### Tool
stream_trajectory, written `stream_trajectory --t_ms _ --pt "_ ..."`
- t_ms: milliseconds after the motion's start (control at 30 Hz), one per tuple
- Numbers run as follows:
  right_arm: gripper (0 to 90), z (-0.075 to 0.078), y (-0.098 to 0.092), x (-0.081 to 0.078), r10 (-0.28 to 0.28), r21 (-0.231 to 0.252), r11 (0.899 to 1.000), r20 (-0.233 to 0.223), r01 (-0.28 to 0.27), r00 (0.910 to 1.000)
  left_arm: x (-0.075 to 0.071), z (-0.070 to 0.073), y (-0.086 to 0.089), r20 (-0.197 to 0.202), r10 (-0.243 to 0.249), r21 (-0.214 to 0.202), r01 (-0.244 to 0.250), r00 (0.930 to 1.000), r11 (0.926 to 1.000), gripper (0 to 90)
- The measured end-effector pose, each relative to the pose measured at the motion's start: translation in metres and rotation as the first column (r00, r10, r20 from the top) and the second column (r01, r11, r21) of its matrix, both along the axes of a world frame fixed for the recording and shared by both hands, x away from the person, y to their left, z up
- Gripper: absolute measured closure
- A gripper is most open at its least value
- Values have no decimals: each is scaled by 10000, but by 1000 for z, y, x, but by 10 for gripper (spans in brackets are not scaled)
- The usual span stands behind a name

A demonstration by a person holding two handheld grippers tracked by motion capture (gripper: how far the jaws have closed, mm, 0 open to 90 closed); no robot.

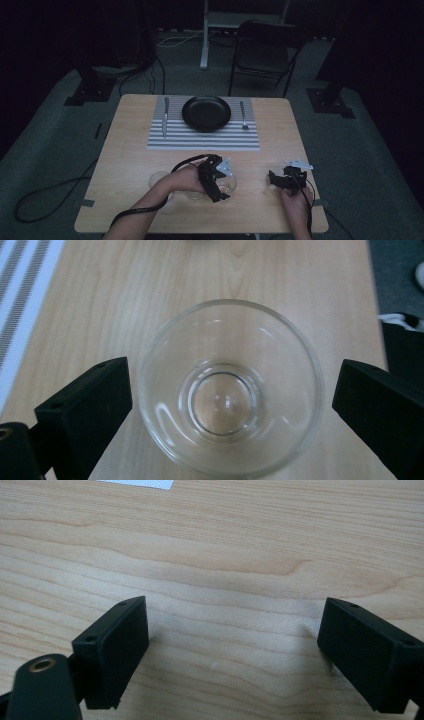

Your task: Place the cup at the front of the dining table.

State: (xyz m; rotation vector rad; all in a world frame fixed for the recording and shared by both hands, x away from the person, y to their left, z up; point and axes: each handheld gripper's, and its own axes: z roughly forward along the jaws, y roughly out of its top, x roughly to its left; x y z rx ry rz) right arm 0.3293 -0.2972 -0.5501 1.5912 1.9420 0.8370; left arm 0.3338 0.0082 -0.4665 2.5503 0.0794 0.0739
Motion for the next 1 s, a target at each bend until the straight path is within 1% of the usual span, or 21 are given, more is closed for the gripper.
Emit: stream_trajectory --t_ms 33,100,133,167,300,333,367,433,467,500,567,633,700,733,867,1000 --pt "125 0 0 0 -2 1 10000 2 2 10000 -1 -1 -1 82 -23 30 23 10000 10000 29" --pt "124 0 0 0 -2 0 10000 -2 2 10000 -1 -1 -3 50 -98 218 97 9999 9997 29" --pt "125 0 0 0 0 1 10000 1 0 10000 -2 -1 -3 65 -100 265 98 9999 9996 30" --pt "125 0 0 0 0 1 10000 0 0 10000 -2 -1 -4 34 -104 294 103 9999 9995 59" --pt "125 0 0 0 -1 -3 10000 -1 1 10000 -1 -3 -6 27 -47 460 46 10000 9989 63" --pt "125 0 0 0 -1 1 10000 1 1 10000 -1 -3 -7 125 47 503 -54 9999 9987 83" --pt "125 0 0 0 -2 -2 10000 -1 2 10000 -1 -3 -8 310 59 550 -76 9995 9985 139" --pt "125 0 0 0 -1 0 10000 -2 1 10000 0 -3 -10 242 13 752 -31 9997 9972 162" --pt "125 0 0 0 -1 0 10000 -2 1 10000 0 -3 -10 242 13 752 -31 9997 9972 163" --pt "125 0 0 0 -2 -1 10000 -2 2 10000 0 -3 -13 215 25 1011 -47 9998 9949 163" --pt "125 0 0 0 -1 1 10000 1 1 10000 -1 -4 -17 311 7 1244 -45 9995 9922 162" --pt "125 0 0 0 -2 1 10000 2 2 10000 -1 -4 -18 333 14 1271 -57 9994 9919 169" --pt "125 0 0 0 -1 1 10000 1 1 10000 0 -4 -20 238 -50 1276 19 9997 9918 177" --pt "125 0 0 0 -2 -2 10000 -3 2 10000 2 -4 -21 110 -102 1362 86 9999 9906 178" --pt "125 0 0 0 0 0 10000 1 0 10000 3 -4 -23 108 -164 1470 146 9998 9890 181" --pt "125 0 0 0 0 2 10000 1 0 10000 5 -3 -24 111 -105 1461 87 9999 9892 183"
